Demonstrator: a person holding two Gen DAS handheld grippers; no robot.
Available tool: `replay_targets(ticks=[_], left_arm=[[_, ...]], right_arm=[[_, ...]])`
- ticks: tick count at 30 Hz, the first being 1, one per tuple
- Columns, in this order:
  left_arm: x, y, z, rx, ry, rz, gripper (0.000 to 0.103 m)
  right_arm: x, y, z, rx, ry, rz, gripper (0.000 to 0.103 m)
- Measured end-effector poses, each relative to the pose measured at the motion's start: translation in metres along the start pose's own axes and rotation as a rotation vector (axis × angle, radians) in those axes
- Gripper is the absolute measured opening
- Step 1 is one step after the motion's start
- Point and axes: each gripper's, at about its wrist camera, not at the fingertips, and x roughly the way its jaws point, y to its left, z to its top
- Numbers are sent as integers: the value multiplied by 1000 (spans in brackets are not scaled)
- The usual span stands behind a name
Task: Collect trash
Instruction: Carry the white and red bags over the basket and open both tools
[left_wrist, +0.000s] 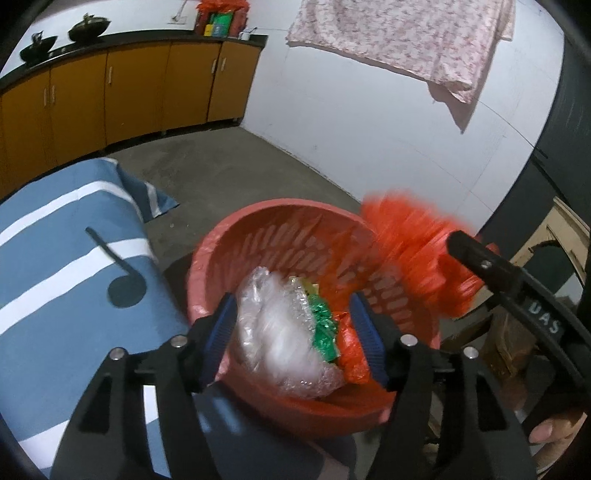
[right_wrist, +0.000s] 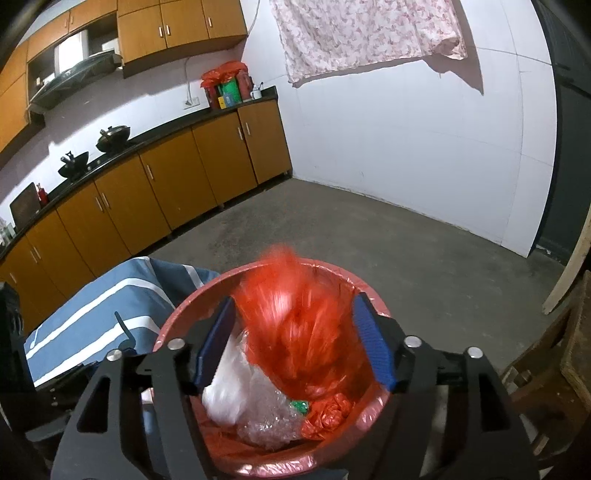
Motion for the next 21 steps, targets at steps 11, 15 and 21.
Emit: replay_targets(ticks=[11,15,21], left_arm=[[-97,28,-43,-12,-123,151,95],[-148,34,-66,-18,-187,241,99],[-221,45,-103,-54,-275,385,99]], right_arm=[[-64,0,-33,-14,-74,-25,99],[-94,8,-47,-47,-111,-22,100],[-135,27,-61,-76,-154,14,101]])
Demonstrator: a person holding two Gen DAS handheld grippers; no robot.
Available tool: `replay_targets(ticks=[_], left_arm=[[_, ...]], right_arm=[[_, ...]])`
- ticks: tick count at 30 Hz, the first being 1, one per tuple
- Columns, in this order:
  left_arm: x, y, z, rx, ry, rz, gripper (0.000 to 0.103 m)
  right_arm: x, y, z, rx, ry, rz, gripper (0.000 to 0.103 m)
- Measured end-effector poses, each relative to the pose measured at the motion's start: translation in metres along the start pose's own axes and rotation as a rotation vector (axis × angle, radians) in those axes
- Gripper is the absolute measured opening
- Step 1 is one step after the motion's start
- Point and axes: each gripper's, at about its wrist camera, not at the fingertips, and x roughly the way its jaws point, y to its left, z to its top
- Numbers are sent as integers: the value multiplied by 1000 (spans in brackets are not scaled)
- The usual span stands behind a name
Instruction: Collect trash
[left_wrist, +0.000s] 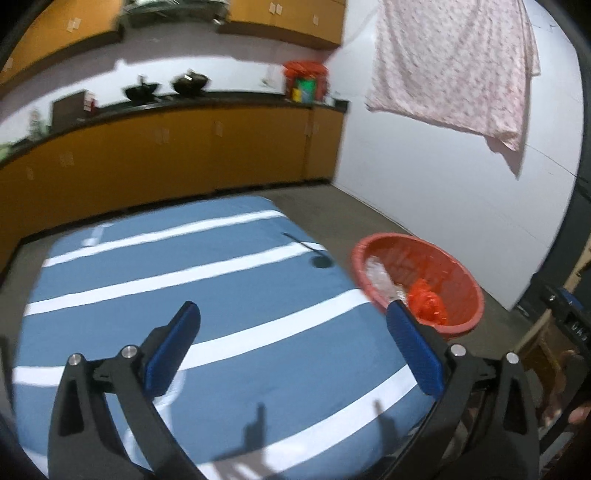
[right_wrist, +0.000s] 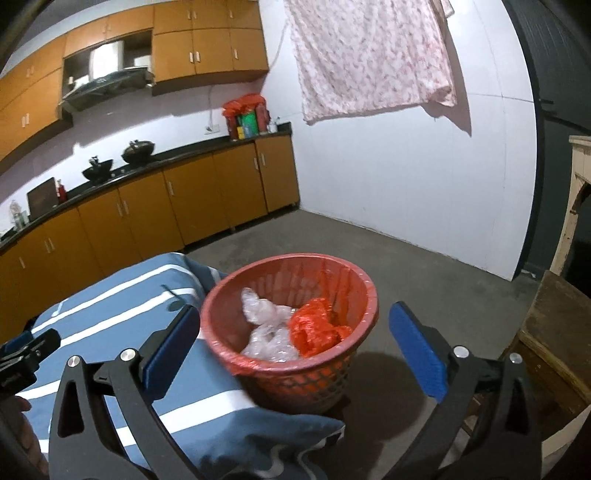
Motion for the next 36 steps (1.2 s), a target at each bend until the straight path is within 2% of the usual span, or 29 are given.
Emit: replay_targets(ticks=[5,9,17,36], left_arm=[[-45,16,-14,-10,-47,103,99],[-70,23,-23,-22,-68,146,99],[-98,24,-33,-22,-104,195,99],[-125,3,-47,17,-135,222,99]], right_arm=[[-25,21,-6,-50,-25,35,101],[-43,37,-15,-112,-31,57,101],[-73,58,-32,-186,-52,55,101],[-99,58,-41,-209,-89,-2,101]])
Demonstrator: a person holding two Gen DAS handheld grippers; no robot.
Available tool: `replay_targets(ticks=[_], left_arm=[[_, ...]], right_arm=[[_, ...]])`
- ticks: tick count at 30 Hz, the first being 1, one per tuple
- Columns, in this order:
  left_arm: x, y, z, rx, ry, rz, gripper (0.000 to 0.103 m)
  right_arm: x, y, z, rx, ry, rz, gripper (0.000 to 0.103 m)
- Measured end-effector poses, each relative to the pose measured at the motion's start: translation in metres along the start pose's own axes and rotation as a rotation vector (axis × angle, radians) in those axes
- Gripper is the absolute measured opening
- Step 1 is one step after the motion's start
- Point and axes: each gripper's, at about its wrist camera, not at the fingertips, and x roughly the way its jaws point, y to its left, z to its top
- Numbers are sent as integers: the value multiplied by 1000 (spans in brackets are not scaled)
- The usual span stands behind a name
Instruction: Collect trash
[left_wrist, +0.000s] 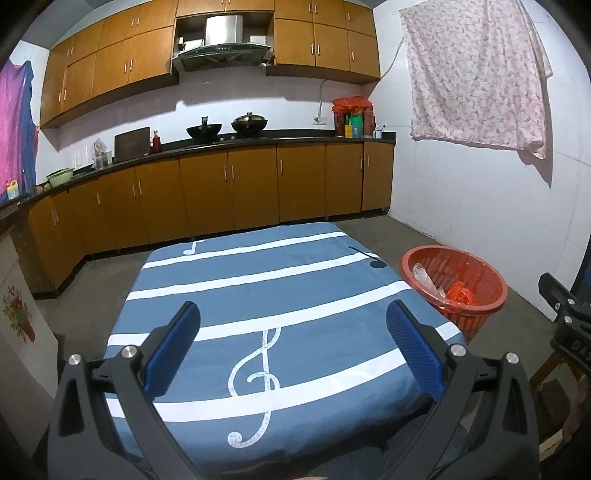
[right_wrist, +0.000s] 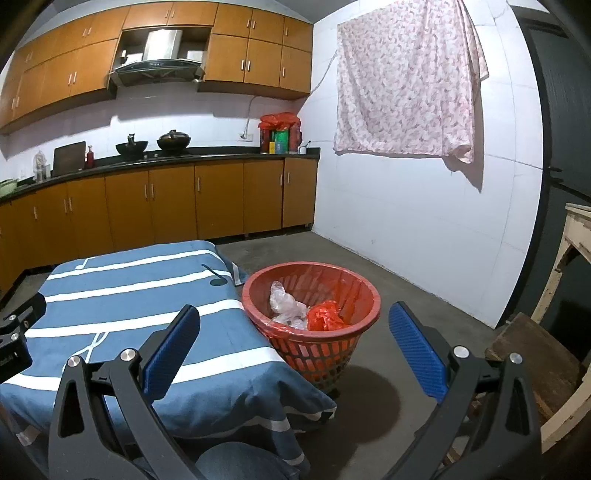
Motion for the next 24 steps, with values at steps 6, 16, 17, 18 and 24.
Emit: replay_targets(ticks=[6,16,17,18,24], left_arm=[[-1,0,-1,-8,0,-13,99],[0,-3,-4,-12,9,-30,99],[0,-3,-4,-13,10,-31,99],[1,-3,-4,-14,12,-33,99],[1,-5,-5,-15,16,-37,99]], right_arm=[[-4,1,0,-4,-7,2,101],[-7,1,0,-2,1,5,101],[-7,1,0,-2,3,5,101],[-7,1,0,0,3,5,101],[-6,-2,1,4,9,7,101]])
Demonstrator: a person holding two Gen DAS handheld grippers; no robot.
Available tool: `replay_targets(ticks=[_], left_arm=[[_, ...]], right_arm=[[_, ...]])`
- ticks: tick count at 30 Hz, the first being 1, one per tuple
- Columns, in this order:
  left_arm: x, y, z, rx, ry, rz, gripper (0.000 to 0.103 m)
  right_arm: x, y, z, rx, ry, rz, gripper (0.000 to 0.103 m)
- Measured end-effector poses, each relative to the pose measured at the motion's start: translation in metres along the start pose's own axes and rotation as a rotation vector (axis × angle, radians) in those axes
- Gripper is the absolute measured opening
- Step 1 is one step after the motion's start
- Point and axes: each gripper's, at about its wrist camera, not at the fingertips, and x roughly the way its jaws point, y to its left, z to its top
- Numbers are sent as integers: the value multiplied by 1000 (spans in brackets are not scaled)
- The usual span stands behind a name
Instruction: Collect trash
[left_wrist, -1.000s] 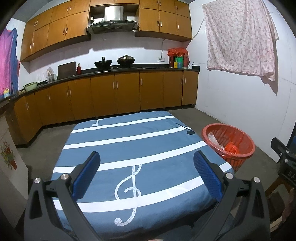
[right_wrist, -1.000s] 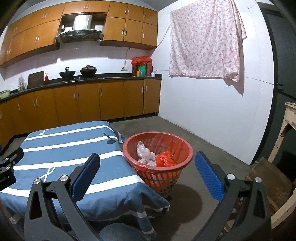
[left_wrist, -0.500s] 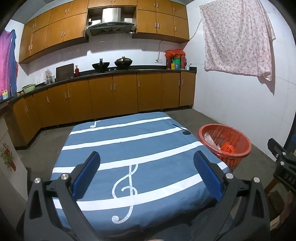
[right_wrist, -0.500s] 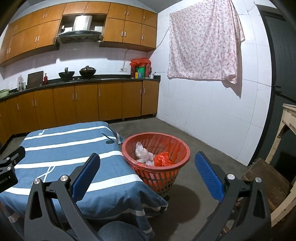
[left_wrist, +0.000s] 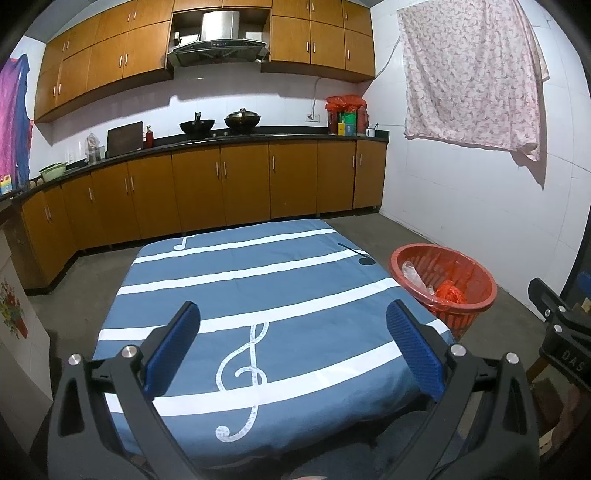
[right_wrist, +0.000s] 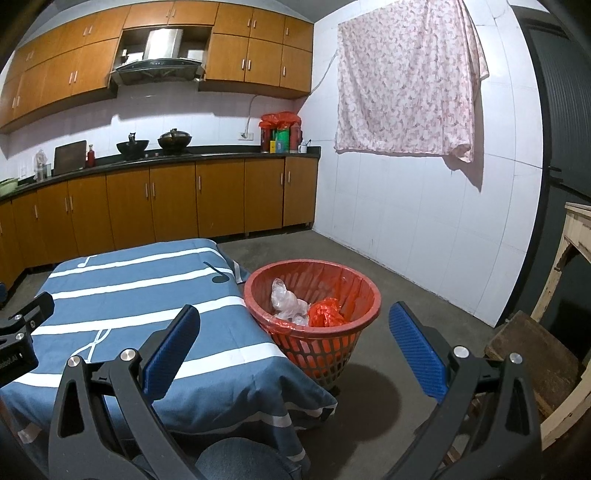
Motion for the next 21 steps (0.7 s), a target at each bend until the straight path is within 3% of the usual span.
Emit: replay_targets(ticks=[21], left_arm=[[0,-2,-3,-4,7,-1,99]], right_arm=[[5,0,-4,3,16,2,101]])
